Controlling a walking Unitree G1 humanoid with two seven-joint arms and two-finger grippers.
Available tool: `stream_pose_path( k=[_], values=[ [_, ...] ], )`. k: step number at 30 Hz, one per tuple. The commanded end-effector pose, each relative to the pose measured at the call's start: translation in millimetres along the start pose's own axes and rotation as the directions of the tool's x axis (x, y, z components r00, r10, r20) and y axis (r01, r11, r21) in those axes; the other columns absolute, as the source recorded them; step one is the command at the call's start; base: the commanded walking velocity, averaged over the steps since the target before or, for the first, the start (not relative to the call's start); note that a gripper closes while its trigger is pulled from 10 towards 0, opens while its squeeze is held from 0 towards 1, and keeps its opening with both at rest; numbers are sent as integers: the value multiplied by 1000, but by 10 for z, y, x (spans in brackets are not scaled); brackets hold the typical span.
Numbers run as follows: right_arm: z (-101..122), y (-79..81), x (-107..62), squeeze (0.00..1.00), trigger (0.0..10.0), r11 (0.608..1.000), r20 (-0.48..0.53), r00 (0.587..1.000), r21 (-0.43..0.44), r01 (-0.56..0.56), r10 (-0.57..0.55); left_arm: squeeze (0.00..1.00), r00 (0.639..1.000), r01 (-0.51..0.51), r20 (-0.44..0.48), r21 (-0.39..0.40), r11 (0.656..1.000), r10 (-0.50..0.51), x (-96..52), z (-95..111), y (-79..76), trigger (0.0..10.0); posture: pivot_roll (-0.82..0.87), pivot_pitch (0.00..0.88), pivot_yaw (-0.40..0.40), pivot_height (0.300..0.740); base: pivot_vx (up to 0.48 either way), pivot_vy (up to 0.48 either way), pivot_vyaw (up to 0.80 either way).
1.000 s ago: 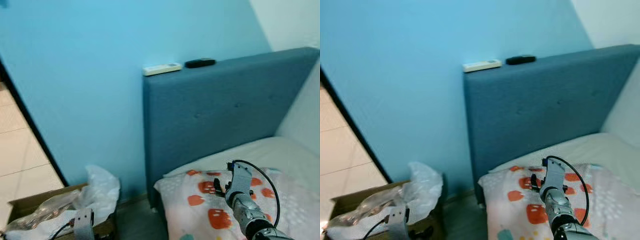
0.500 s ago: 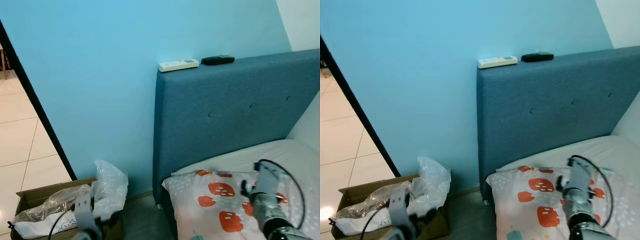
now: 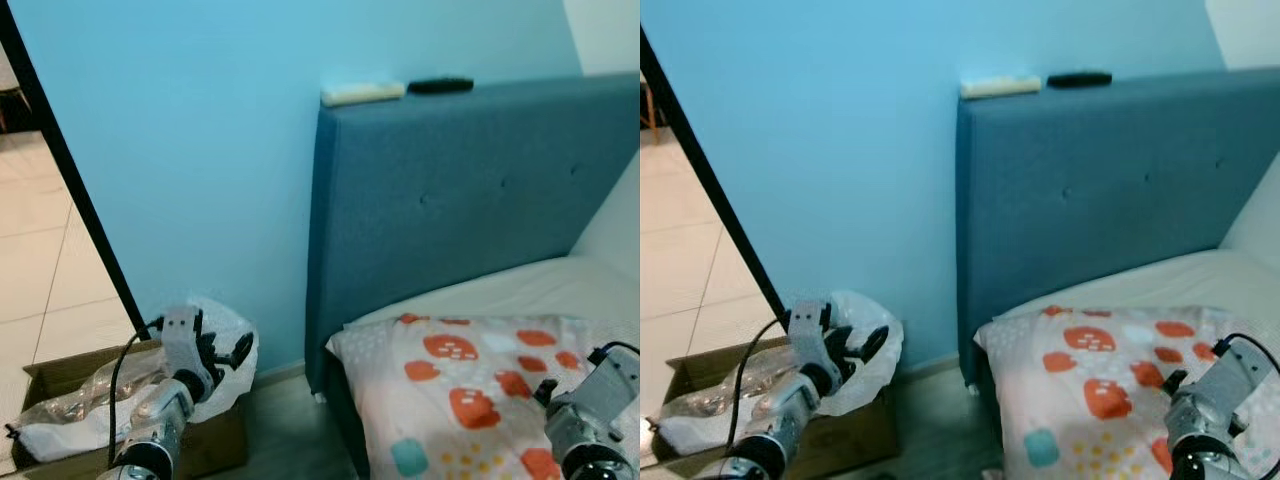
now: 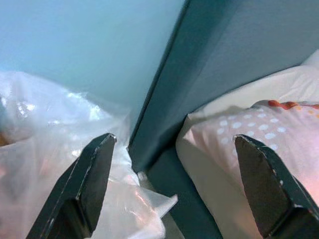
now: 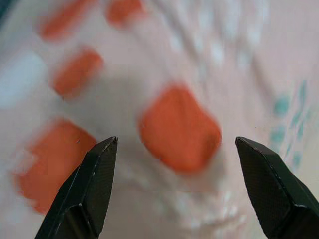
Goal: Clean up the room
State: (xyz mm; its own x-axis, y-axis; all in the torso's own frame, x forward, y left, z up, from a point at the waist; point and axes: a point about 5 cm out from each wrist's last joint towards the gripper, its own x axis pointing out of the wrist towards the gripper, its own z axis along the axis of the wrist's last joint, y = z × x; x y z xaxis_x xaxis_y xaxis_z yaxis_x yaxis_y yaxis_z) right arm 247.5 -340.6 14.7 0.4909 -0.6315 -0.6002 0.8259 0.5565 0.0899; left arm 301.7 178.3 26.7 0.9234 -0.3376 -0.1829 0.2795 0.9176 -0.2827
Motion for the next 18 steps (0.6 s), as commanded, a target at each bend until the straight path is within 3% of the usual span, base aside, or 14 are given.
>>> stream_pose_path(
  k=[1, 5, 18],
  values=[
    [-46, -20, 0, 0, 10000, 998, -22, 1000, 63, -7, 9, 0, 999, 30, 23, 39, 999, -31, 39, 65, -45, 10000, 8, 17, -30, 600, 0, 0, 0],
    [10, -2, 4, 0, 10000, 976, -8, 999, 214, -36, 38, 0, 995, 65, 72, 80, 995, -71, 90, 186, -100, 10000, 8, 34, -23, 580, 0, 0, 0],
    [118, -46, 20, 0, 10000, 951, 25, 999, 306, -50, 45, 0, 987, 122, 84, 149, 981, -136, 92, 209, -203, 10000, 8, 61, -22, 540, 0, 0, 0]
  ],
)
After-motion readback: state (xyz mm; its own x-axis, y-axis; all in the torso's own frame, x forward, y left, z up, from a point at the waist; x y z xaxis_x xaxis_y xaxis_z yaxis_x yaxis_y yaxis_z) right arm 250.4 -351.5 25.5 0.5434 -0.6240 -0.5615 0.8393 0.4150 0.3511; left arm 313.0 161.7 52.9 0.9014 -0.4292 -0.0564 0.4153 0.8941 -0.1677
